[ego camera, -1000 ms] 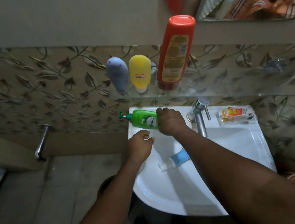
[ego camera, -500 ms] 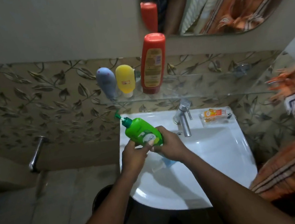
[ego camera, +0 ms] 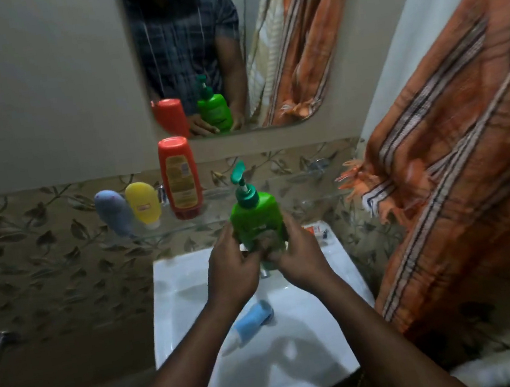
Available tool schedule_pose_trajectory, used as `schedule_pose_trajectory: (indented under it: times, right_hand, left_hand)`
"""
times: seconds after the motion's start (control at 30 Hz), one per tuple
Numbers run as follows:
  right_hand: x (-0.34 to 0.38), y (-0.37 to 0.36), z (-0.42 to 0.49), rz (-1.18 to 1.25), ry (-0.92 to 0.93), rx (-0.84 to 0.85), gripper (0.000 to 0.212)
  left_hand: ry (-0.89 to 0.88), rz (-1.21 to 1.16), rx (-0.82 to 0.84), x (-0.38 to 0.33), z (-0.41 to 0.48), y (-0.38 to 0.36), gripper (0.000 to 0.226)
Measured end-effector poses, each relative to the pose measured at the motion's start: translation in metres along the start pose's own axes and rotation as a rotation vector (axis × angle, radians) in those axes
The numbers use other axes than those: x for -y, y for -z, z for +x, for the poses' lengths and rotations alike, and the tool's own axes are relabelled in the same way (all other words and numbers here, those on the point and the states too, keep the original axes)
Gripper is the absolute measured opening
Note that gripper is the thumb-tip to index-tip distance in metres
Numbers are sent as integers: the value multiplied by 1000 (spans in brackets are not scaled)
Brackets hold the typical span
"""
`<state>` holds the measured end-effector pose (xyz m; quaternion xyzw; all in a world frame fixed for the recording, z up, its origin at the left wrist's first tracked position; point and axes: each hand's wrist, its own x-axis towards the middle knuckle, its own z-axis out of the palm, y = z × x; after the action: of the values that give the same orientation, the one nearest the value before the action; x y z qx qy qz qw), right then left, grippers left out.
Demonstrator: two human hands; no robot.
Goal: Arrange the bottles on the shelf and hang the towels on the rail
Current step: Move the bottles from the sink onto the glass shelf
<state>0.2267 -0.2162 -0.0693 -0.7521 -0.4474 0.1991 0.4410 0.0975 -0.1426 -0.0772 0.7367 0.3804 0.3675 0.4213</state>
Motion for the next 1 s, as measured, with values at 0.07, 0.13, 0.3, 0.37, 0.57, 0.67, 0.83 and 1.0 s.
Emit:
schedule_pose_trajectory:
  times: [0.07,0.13,0.3,0.37,0.57,0.67,0.83,1.0]
  right_hand:
    - [9,16,10,-77,63,-118,64]
    - [16,30,20,-118,98,-218,70]
    - [23,51,59,-249,48,-382,71]
    - [22,49,63,-313,-7,-386,67]
    - [1,79,123,-315,-107,-462,46]
    - [0,88,131,-274,-134,-472,41]
    - [-15,94,133,-246,-174,-497,52]
    - [-27,106,144,-245,-193,-559,51]
  left_hand:
    - [-69,0,-8,-22,21,-8,29]
    - [-126,10,-4,-44,43,-18,31]
    - [-175,89,18,-71,89,-44,35]
    - [-178,126,34,-70,92,-52,35]
    - [-187,176,88,-92,145,-100,33]
    - [-201,224,69,-95,155,-108,34]
    - [-171,192,74,-90,156,-128,34]
    - [-203,184,105,-95,169,-151,31]
